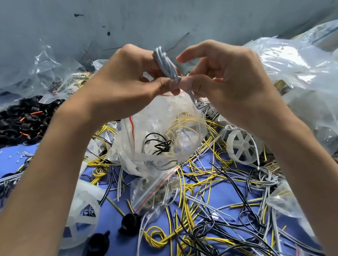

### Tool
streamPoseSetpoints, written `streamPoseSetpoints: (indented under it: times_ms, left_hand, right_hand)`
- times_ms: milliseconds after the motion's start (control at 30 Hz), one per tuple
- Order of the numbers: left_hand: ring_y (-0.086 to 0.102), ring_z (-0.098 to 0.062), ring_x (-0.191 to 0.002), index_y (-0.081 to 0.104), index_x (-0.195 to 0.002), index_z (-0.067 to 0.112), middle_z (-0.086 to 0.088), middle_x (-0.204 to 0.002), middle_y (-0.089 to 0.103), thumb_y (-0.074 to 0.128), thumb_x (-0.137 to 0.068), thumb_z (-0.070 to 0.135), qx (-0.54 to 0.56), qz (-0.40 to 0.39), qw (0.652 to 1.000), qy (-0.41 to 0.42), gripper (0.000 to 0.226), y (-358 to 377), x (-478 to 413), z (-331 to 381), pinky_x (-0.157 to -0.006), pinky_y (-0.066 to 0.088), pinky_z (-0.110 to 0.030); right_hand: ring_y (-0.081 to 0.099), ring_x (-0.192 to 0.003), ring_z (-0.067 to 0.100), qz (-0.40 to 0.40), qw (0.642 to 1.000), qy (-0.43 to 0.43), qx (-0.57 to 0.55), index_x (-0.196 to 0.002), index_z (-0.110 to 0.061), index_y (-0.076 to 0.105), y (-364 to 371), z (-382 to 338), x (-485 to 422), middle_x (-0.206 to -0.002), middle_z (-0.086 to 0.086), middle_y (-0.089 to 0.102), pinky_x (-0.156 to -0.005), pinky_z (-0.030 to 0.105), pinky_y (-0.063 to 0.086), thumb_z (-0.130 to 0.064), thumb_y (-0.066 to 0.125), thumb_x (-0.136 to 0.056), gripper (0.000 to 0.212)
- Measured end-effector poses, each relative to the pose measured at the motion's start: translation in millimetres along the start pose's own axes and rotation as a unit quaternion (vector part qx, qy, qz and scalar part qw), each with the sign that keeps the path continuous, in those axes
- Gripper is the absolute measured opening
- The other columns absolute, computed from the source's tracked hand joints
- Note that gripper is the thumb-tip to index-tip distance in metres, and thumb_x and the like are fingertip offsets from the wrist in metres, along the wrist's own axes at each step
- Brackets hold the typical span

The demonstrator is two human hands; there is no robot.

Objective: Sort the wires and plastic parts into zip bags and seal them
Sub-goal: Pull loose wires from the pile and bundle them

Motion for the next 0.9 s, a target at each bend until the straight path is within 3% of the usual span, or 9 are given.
streamPoseSetpoints:
  times_ms: [133,200,267,433,533,667,733,833,900]
  left_hand:
    - [0.07,-0.015,-0.083,0.069,-0.081,0.024,0.012,-0.082,0.072,0.066,-0.088,0.007,-0.005,-0.016,1.0,-0.007,0.018,4,0,-2,-0.083,0.056,-0.037]
    - [0.07,-0.018,-0.084,0.07,-0.081,0.02,0.009,-0.08,0.073,0.063,-0.088,0.002,-0.025,-0.027,0.999,-0.004,0.021,6,0,-4,-0.083,0.056,-0.042]
    - [0.069,-0.018,-0.083,0.072,-0.086,0.016,0.006,-0.08,0.073,0.062,-0.088,0.0,-0.044,-0.035,0.998,0.001,0.019,7,0,-4,-0.082,0.055,-0.042]
    - [0.068,-0.011,-0.08,0.072,-0.087,0.014,0.005,-0.082,0.072,0.062,-0.089,0.002,-0.035,-0.035,0.999,0.015,0.015,7,0,0,-0.082,0.056,-0.036]
    - [0.067,-0.004,-0.079,0.07,-0.088,0.011,0.005,-0.084,0.072,0.06,-0.09,-0.001,-0.016,-0.036,0.999,0.024,0.016,8,0,4,-0.081,0.056,-0.028]
    - [0.065,0.001,-0.079,0.064,-0.094,0.017,0.007,-0.082,0.069,0.057,-0.088,-0.008,0.015,-0.029,0.999,0.024,0.026,6,2,7,-0.079,0.053,-0.018]
    - [0.063,0.001,-0.083,0.063,-0.097,0.022,0.005,-0.087,0.069,0.06,-0.088,-0.005,0.023,-0.036,0.999,0.009,0.029,4,3,6,-0.083,0.052,-0.021]
    - [0.065,-0.009,-0.093,0.065,-0.107,0.028,-0.005,-0.101,0.071,0.067,-0.079,0.01,0.05,-0.057,0.997,-0.03,0.034,1,6,0,-0.089,0.053,-0.026]
    - [0.065,-0.01,-0.092,0.066,-0.109,0.029,-0.008,-0.103,0.072,0.065,-0.072,0.02,0.077,-0.058,0.994,-0.043,0.038,-5,8,-1,-0.088,0.052,-0.023]
  right_hand:
    - [0.049,-0.058,0.023,-0.031,0.997,0.011,0.066,-0.092,-0.019,0.076,5,6,-1,-0.062,0.007,0.062,-0.057,0.031,0.042,-0.025,0.069,-0.082,0.012]
    - [0.033,-0.056,0.019,-0.066,0.993,0.008,0.094,-0.09,-0.02,0.076,11,7,1,-0.06,0.014,0.053,-0.05,0.024,0.032,-0.025,0.066,-0.086,0.013]
    - [0.03,-0.057,0.013,-0.083,0.991,0.01,0.105,-0.092,-0.019,0.077,15,9,2,-0.063,0.018,0.054,-0.049,0.019,0.027,-0.025,0.065,-0.087,0.015]
    - [0.04,-0.061,0.021,-0.084,0.991,0.023,0.102,-0.091,-0.022,0.077,14,12,2,-0.067,0.016,0.059,-0.053,0.022,0.032,-0.027,0.065,-0.087,0.014]
    - [0.051,-0.07,0.021,-0.085,0.99,0.017,0.112,-0.088,-0.02,0.076,13,12,1,-0.079,0.013,0.062,-0.066,0.031,0.04,-0.027,0.063,-0.088,0.015]
    - [0.052,-0.079,0.016,-0.075,0.991,0.022,0.112,-0.086,-0.021,0.073,10,12,0,-0.094,0.009,0.059,-0.068,0.027,0.034,-0.027,0.06,-0.09,0.015]
    - [0.055,-0.079,0.016,-0.058,0.991,0.029,0.113,-0.086,-0.02,0.073,6,12,0,-0.092,0.008,0.064,-0.07,0.028,0.038,-0.026,0.062,-0.089,0.013]
    - [0.058,-0.063,0.005,-0.032,0.993,0.042,0.103,-0.082,-0.016,0.072,-2,12,0,-0.075,0.004,0.07,-0.063,0.019,0.045,-0.022,0.064,-0.086,0.011]
    - [0.064,-0.062,0.008,-0.018,0.992,0.038,0.117,-0.081,-0.015,0.072,-6,11,1,-0.07,0.001,0.071,-0.07,0.028,0.052,-0.02,0.064,-0.087,0.012]
Point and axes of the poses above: each hand's wrist, its own x-axis away from the middle knuckle, its own y-axis out of the palm, z = x × y, the point moved 8 cm from there along -x, towards the middle knuckle
